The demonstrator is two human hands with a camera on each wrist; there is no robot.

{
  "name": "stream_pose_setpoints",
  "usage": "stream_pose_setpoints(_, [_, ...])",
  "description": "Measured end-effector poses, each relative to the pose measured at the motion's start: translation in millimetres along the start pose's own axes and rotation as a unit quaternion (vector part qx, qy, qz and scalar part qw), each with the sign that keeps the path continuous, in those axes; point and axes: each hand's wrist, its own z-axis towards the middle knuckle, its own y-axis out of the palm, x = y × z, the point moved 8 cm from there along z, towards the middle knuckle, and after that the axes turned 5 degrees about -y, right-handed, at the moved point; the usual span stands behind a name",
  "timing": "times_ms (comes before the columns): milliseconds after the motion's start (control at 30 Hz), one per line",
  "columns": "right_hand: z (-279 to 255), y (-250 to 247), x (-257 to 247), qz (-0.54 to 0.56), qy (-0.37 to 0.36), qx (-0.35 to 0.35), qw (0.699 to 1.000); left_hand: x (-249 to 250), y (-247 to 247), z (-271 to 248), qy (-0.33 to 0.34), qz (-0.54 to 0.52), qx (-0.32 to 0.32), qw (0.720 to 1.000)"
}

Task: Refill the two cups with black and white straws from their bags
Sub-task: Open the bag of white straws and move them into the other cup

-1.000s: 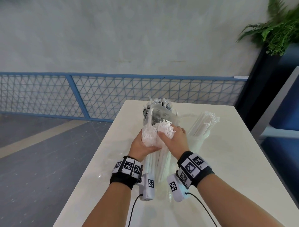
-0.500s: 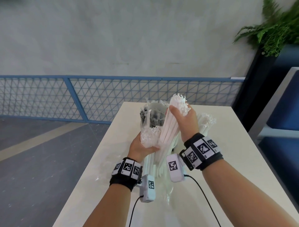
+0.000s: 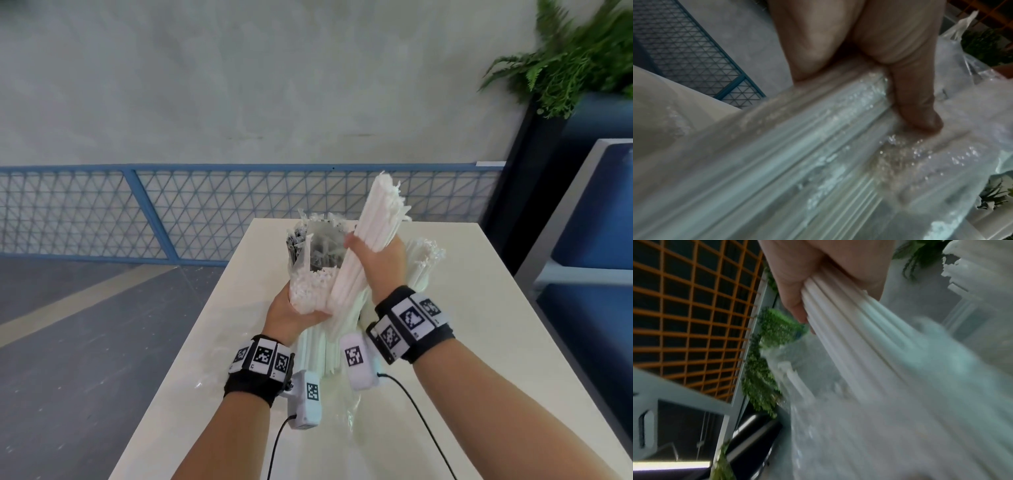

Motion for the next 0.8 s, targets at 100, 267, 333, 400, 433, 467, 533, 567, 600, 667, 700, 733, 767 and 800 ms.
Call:
stream_pose_setpoints(100, [16,-11,-11,0.062,0.018,0.032,0.997,3,0,-2,0.01,-0.002,-0.002,1.0])
stream_pose_setpoints(267, [30,-29,2,0.116,0.081,0.08,0.987,7,0,-3,0.02,-0.018,-0.003,1.0])
stream_pose_setpoints(333, [31,-35,8,0.128,0.098,0.092,0.983,7,1,-3,0.019,-0.013,-0.001,1.0])
stream_pose_setpoints(400, [31,-41,12,0.152,0.112,0.109,0.976,4,-1,-2,0.014,-0.013,0.005,1.0])
stream_pose_setpoints(433, [32,-43,13,0.164,0.119,0.116,0.972,2,-2,-1,0.01,-0.015,0.008,1.0])
stream_pose_setpoints(467, [34,-46,14,0.175,0.125,0.123,0.969,1,-4,-1,0.009,-0.02,0.012,1.0])
stream_pose_setpoints(533, [40,-52,17,0.194,0.139,0.136,0.962,-1,-8,0,0.004,-0.035,0.024,0.999])
stream_pose_setpoints(567, [42,-55,18,0.202,0.145,0.142,0.958,-1,-9,0,0.0,-0.044,0.027,0.999])
stream_pose_setpoints(600, [44,-59,19,0.211,0.144,0.15,0.955,-4,-10,1,-0.004,-0.05,0.03,0.998])
stream_pose_setpoints(667, [46,-66,19,0.234,0.133,0.168,0.948,-8,-12,3,-0.01,-0.054,0.039,0.998])
stream_pose_setpoints(700, [46,-70,19,0.245,0.13,0.174,0.945,-8,-13,4,-0.009,-0.058,0.043,0.997])
stream_pose_setpoints(733, [48,-73,18,0.249,0.127,0.177,0.944,-9,-13,4,-0.01,-0.065,0.041,0.997])
stream_pose_setpoints(767, [50,-76,18,0.246,0.127,0.178,0.944,-9,-13,4,-0.01,-0.074,0.04,0.996])
stream_pose_setpoints(800, [53,-79,17,0.231,0.128,0.179,0.948,-10,-13,5,-0.012,-0.08,0.04,0.996])
